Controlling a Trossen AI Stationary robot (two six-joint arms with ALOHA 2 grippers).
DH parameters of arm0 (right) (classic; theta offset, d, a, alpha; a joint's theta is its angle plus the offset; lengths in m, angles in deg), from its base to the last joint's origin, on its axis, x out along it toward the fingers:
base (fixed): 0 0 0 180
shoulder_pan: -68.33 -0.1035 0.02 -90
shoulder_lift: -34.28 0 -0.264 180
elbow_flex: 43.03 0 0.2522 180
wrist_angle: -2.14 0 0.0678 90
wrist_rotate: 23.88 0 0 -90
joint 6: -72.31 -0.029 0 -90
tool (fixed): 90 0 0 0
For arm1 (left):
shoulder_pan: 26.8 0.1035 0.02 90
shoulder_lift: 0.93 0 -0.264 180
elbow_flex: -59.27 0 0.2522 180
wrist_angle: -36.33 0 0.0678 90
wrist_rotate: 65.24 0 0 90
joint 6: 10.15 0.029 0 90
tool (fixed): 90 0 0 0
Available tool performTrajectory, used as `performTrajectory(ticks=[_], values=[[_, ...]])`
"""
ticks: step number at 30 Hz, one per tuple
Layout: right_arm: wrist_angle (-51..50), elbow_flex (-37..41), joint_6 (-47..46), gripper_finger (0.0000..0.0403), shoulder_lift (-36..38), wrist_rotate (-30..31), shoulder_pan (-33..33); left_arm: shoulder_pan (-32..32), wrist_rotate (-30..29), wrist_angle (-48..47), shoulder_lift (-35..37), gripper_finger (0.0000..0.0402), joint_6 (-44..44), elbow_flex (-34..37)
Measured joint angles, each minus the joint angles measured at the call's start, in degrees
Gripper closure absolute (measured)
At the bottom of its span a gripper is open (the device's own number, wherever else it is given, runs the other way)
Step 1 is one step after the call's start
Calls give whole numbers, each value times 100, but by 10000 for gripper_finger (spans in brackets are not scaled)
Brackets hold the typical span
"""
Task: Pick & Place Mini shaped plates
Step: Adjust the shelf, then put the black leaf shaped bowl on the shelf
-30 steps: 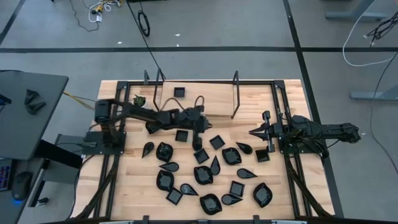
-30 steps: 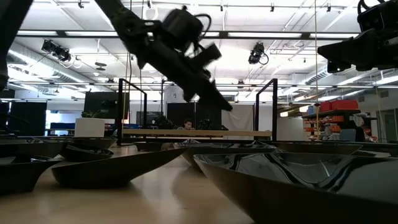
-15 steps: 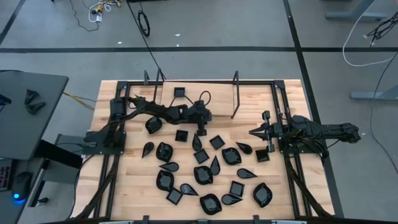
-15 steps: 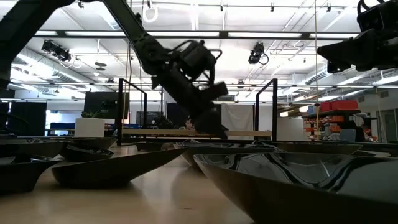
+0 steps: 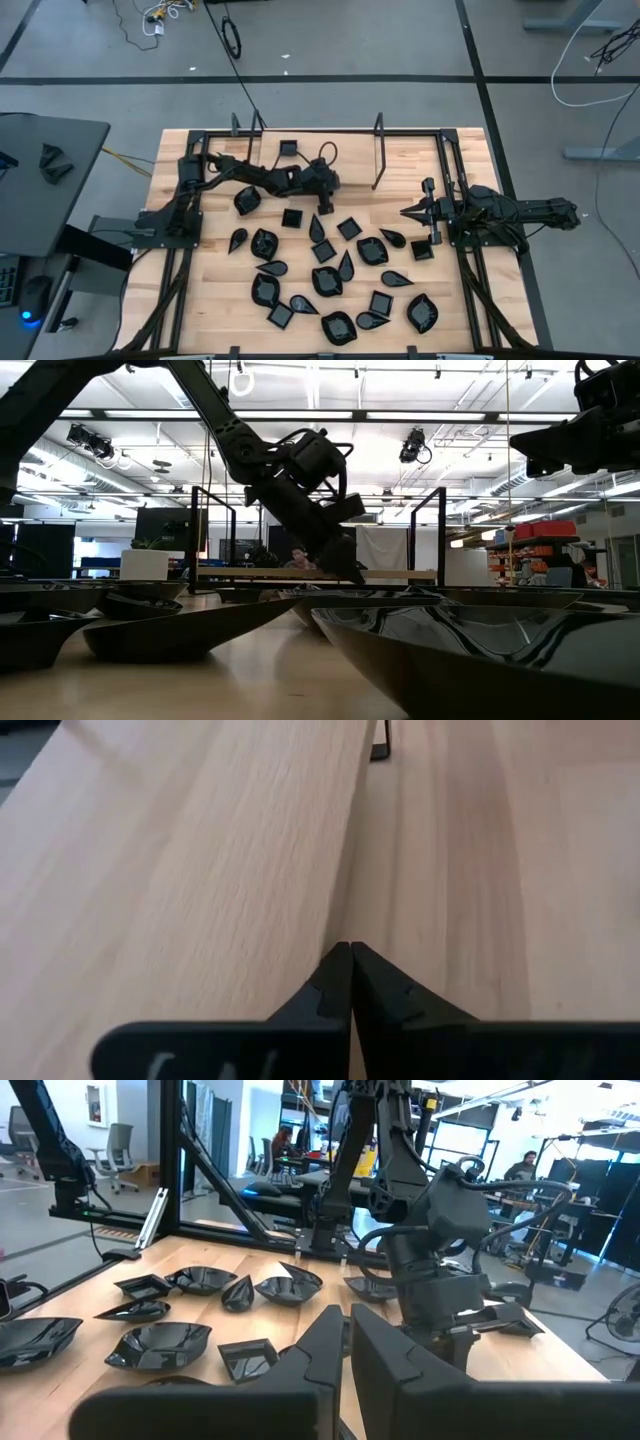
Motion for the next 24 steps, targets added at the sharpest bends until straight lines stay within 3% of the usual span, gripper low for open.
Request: performTrajectory(ticks=[14, 24], values=[[0, -1, 0, 376, 1, 0, 1, 97, 223, 14, 0, 392, -112, 0], [0, -1, 0, 376, 0, 0, 0, -367, 341, -1, 441, 384, -112, 1]])
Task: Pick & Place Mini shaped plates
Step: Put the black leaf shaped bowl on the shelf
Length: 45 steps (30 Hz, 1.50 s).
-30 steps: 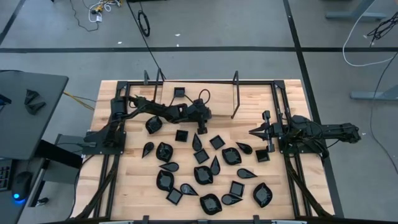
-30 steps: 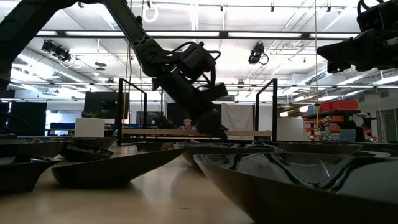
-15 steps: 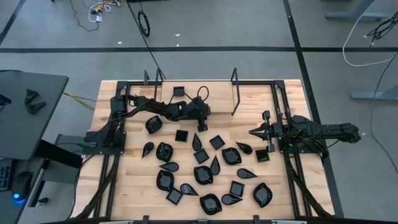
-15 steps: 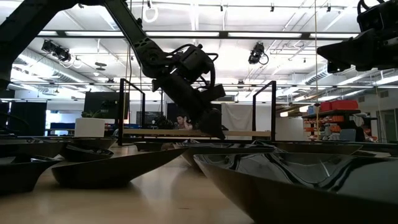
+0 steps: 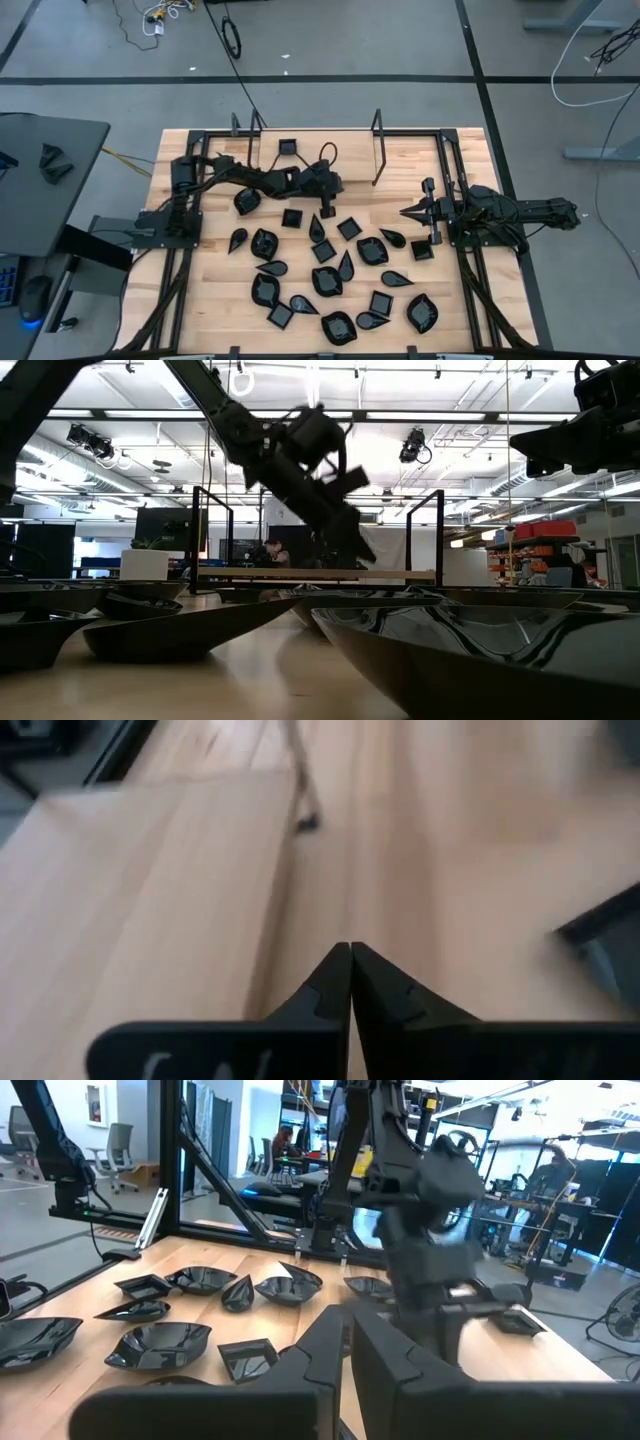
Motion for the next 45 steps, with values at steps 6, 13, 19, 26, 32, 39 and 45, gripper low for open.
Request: performTrajectory(ticks=[6, 13, 19, 26, 32, 39, 45], values=[[0, 0, 0, 376, 0, -1, 0, -562, 297, -575, 701, 384, 2, -2], [0, -1, -1, 376, 0, 0, 0, -1302, 250, -2306, 1759, 395, -24, 309], [0, 1, 0, 376, 1, 0, 0, -1850, 88, -1617, 2952, 393, -795, 1860], [0, 1, 0, 376, 0, -2, 0, -2973, -1121, 111, 4459, 394, -1785, 3549], [2, 1, 0, 376, 0, -2, 1, -4078, -2812, 810, 5609, 394, -1754, 4589], [608, 1, 661, 376, 0, 1119, 31, -4778, -3956, 777, 6547, 385, -2041, 5501], [1061, 1, 876, 376, 0, 1335, 31, -5107, -4560, 783, 7061, 393, -2283, 6002]])
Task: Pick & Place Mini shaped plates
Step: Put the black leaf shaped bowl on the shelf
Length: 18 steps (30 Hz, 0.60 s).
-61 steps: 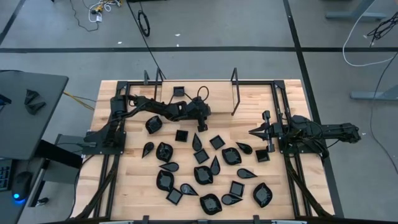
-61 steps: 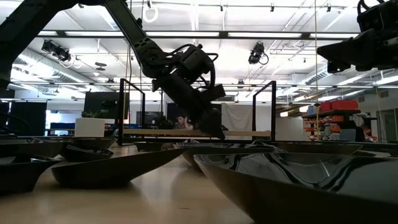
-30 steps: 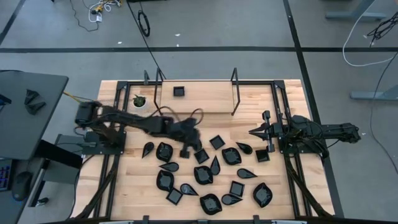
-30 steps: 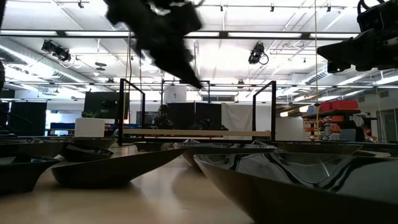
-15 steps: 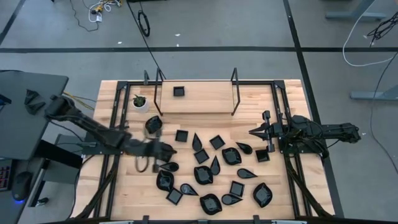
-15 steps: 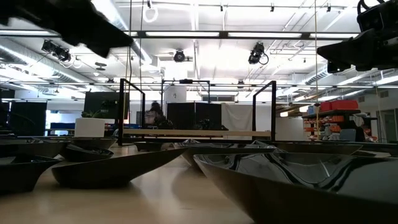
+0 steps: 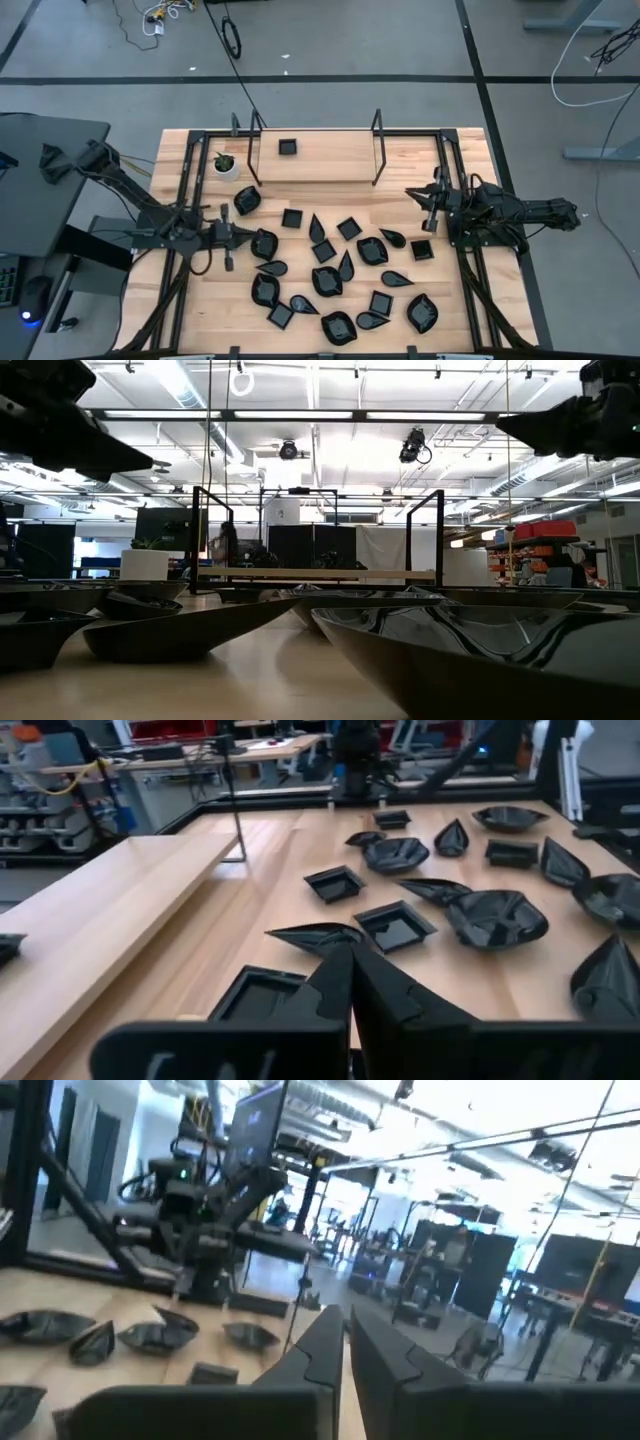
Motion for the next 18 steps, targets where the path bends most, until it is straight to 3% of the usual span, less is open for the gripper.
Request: performTrajectory(ticks=[6, 9, 12, 18], values=[[570, 0, -2227, 376, -40, -310, 10, -188, -152, 10, 186, 389, 74, 125], [1282, 0, -3251, 376, -146, -841, -8, -188, -354, -18, 175, 388, 89, 158], [2208, 0, -3358, 376, -464, -1522, -113, -175, -496, -18, 175, 390, 95, 158], [4711, -2, -2581, 376, -2112, -1649, -768, -177, -567, -9, 175, 392, 103, 158]])
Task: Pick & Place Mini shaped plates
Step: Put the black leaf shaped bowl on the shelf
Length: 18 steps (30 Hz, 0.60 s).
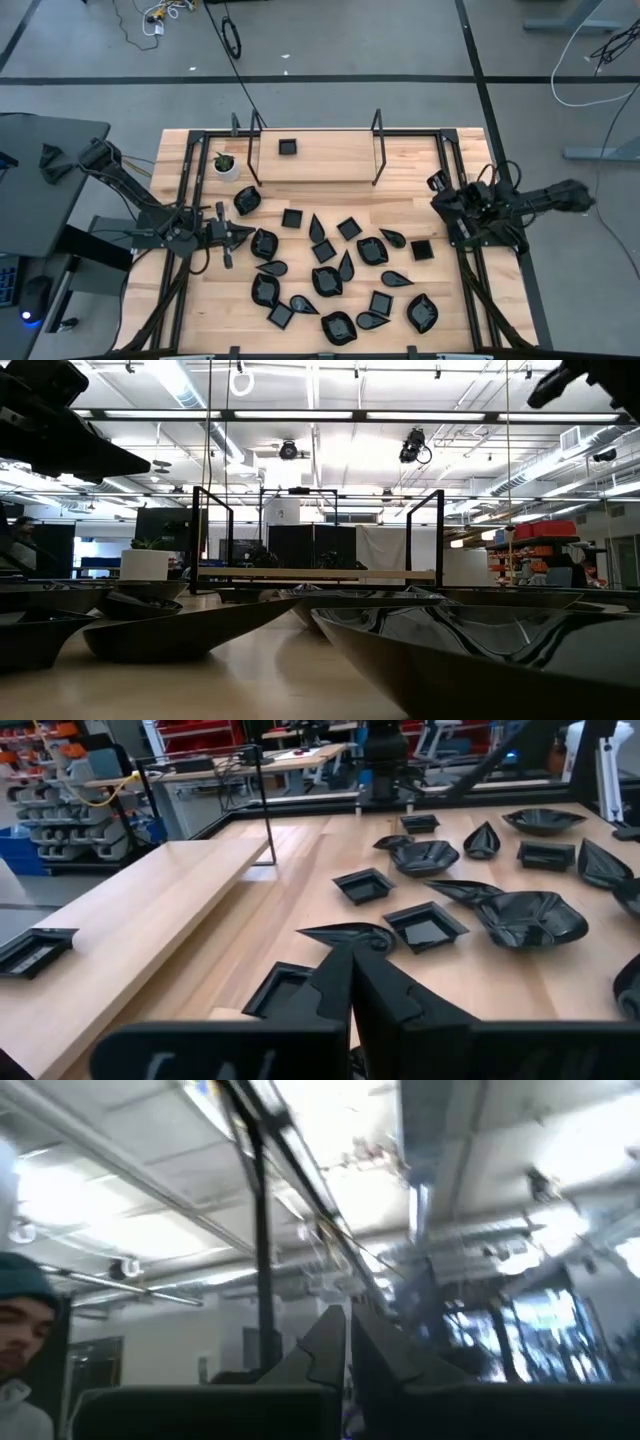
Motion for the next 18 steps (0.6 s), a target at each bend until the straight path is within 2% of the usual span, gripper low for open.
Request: performTrajectory(ticks=[5, 10, 15, 18], values=[[1127, -240, 309, 376, -1907, 110, -570, 0, 0, 13, -2, 392, -58, 0], [1113, -1205, 7, 376, -3740, 301, -883, 9, -166, 15, -4, 392, -55, 0], [181, -2172, -859, 376, -4976, 271, -819, 107, -232, 53, -4, 392, -59, 0], [-1840, -2734, -1536, 376, -5127, 43, -601, 162, -232, 103, -4, 392, -61, 0]])
